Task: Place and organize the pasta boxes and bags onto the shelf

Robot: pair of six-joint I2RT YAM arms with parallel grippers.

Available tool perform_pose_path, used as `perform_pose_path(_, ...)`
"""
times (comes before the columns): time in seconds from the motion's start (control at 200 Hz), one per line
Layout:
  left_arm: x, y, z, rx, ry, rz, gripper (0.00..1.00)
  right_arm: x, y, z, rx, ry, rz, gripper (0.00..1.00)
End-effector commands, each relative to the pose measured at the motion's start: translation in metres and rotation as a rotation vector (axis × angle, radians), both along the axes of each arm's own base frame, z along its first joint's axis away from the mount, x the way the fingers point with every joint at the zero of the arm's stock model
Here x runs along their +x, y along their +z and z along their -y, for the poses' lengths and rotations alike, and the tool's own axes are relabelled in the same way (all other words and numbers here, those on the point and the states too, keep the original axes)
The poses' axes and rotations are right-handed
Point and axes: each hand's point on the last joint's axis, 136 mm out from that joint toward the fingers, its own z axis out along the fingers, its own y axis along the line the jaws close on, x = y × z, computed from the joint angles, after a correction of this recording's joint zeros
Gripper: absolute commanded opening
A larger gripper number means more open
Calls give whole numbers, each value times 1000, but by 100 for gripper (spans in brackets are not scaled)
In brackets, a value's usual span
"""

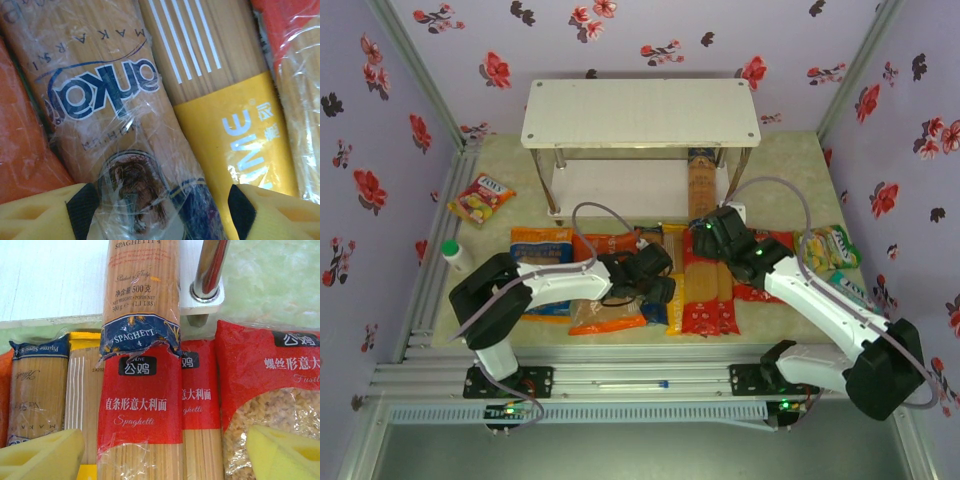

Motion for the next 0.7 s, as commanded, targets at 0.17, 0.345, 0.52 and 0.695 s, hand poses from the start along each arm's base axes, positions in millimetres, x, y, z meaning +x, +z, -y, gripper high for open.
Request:
perform_pose_path(0.17, -4, -36, -31, 158, 69, -61, 77, -1, 1, -3, 32, 0, 22, 86)
perform_pose_path(0.345, -7, -47, -34, 195, 68, -84, 77, 1, 2, -5, 36, 5, 32, 87)
perform_pose_path(0.52, -10, -59, -40, 220, 73, -108, 73, 3, 0, -6, 34, 5, 32, 87)
perform_pose_path(0.695, -14, -65, -46, 203, 77, -142, 54, 2, 2, -5, 37, 4, 34, 87)
